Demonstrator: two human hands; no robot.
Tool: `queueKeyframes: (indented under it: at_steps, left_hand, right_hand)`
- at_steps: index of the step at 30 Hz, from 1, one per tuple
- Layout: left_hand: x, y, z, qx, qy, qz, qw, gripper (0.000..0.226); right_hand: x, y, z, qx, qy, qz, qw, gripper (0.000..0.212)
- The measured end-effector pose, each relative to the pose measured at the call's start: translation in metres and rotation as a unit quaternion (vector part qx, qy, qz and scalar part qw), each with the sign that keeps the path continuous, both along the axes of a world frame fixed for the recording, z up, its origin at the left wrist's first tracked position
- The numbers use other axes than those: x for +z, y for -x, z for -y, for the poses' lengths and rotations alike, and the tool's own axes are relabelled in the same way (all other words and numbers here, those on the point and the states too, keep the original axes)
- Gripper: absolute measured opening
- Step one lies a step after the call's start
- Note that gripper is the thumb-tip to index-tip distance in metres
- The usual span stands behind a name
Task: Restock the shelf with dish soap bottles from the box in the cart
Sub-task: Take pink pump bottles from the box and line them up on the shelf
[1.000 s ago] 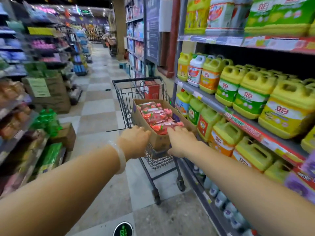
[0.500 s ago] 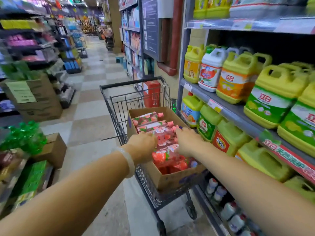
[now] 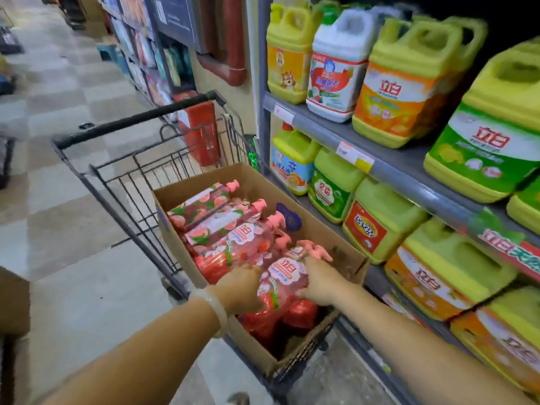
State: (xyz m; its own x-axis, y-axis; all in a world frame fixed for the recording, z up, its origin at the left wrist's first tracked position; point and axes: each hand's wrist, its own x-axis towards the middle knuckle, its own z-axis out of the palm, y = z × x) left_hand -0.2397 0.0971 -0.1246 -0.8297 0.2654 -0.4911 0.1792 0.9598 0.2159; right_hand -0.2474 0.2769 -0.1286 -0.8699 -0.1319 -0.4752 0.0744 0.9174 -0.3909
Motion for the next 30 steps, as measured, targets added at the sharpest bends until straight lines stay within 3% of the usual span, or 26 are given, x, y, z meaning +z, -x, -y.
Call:
queueKeyframes:
  at_steps: [4,7,11,14,16,21,24,30]
  left_hand:
    - [-0.032,0.033,0.002,-0.017,-0.063,0.052,0.997,0.056]
    - [-0.043,0.055,0.003,-0.025,-0.108,0.078,0.991,0.054]
    - [-0.062,0.065,0.0,-0.056,-0.133,0.105,0.984,0.081]
    - [-0.063,0.066,-0.004,-0.065,-0.112,0.108,0.986,0.07]
    - [-0.07,0.072,-0.007,-0.078,-0.103,0.101,0.986,0.074]
    - [-0.084,0.079,-0.01,-0.079,-0.098,0.101,0.987,0.088]
    - [-0.086,0.078,-0.007,-0.073,-0.114,0.093,0.986,0.086]
    - [-0.086,0.081,-0.001,-0.057,-0.19,0.098,0.975,0.077]
  right_hand:
    - [-0.053,-0.001,0.011,-0.134,0.11,0.041,0.984,0.097]
    - [-0.069,0.002,0.025,-0.267,0.184,-0.008,0.946,0.084]
    - [-0.073,0.003,0.043,-0.459,0.231,-0.025,0.858,0.077]
    - [-0.08,0.002,0.056,-0.574,0.31,0.089,0.752,0.069]
    - [-0.084,0.002,0.064,-0.607,0.366,0.147,0.69,0.059]
    - [-0.096,0.005,0.072,-0.659,0.418,0.096,0.618,0.041]
    - [-0.096,0.004,0.073,-0.674,0.436,0.066,0.593,0.036]
    - [-0.084,-0.003,0.069,-0.671,0.452,0.032,0.587,0.057]
